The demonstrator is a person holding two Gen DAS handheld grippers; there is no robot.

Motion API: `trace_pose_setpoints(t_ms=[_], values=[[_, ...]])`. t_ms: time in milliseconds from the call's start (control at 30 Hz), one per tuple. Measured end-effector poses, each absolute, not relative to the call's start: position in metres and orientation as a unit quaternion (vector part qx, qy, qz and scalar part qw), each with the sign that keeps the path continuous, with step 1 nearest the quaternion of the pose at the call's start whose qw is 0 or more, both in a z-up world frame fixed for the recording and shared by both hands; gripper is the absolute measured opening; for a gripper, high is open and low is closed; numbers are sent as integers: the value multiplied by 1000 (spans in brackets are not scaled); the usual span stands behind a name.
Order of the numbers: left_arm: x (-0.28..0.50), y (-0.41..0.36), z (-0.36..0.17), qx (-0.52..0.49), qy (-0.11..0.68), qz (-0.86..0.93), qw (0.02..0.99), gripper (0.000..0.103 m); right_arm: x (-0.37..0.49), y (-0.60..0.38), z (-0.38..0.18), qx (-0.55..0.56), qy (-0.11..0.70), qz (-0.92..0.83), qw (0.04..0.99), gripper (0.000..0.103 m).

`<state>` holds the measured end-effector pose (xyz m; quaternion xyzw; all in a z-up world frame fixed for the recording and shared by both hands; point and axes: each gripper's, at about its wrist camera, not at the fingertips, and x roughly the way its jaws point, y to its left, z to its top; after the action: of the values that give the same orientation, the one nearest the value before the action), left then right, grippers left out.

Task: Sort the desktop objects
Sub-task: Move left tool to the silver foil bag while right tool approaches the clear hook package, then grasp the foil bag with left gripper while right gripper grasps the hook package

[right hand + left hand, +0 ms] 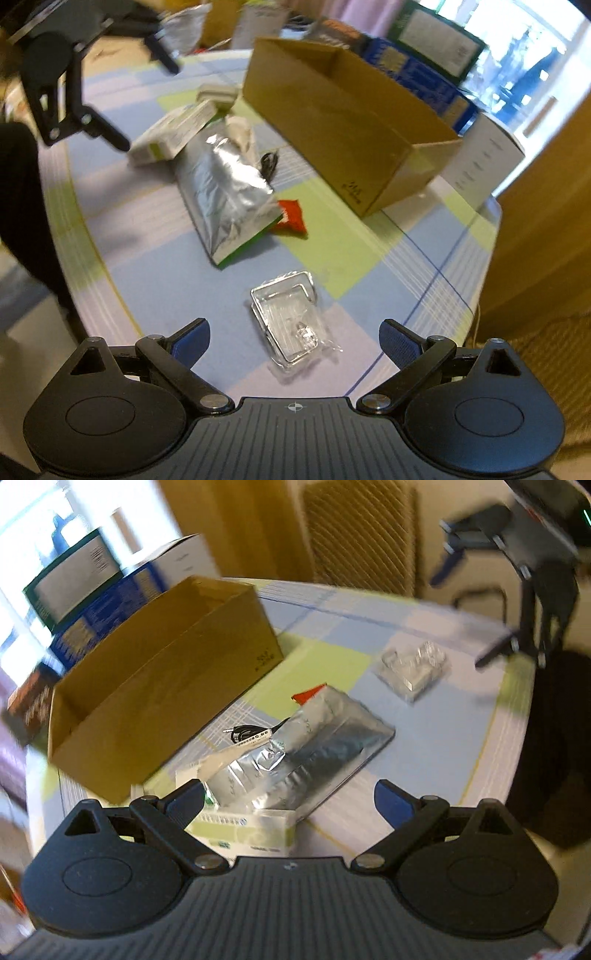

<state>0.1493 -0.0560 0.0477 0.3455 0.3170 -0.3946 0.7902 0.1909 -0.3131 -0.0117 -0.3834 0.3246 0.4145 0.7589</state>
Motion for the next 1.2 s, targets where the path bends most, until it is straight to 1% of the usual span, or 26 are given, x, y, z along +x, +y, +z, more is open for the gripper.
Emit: trace_pose_setpoints(t_ms=[100,233,333,367,400,600,733,833,867,1033,1200], values=[[147,-70,32,435,276,-415,750,96,197,-309,-22,-407,323,424,742,96],[147,-86,11,509,239,-450,694,95,203,-302,-35,-429,319,437,723,96],[153,-97,-4,540,234,-464,662,86,210,-296,-44,-442,318,445,711,95],[156,-101,-9,546,238,-467,653,82,213,-294,-47,-444,320,449,707,95],[159,-105,-13,552,238,-469,647,81,215,-292,-49,-447,319,452,703,95],[174,-116,-30,574,230,-478,624,81,227,-286,-58,-457,315,466,689,94],[179,-120,-39,589,227,-485,605,81,234,-282,-64,-463,315,476,678,84],[183,-122,-42,584,238,-492,600,78,237,-279,-66,-457,317,486,675,82],[185,-122,-44,583,243,-494,598,75,239,-277,-66,-455,319,489,673,82],[186,-126,-49,583,243,-498,594,74,240,-269,-73,-463,322,497,659,76],[191,-132,-51,581,249,-501,591,74,248,-267,-73,-446,332,498,665,71]])
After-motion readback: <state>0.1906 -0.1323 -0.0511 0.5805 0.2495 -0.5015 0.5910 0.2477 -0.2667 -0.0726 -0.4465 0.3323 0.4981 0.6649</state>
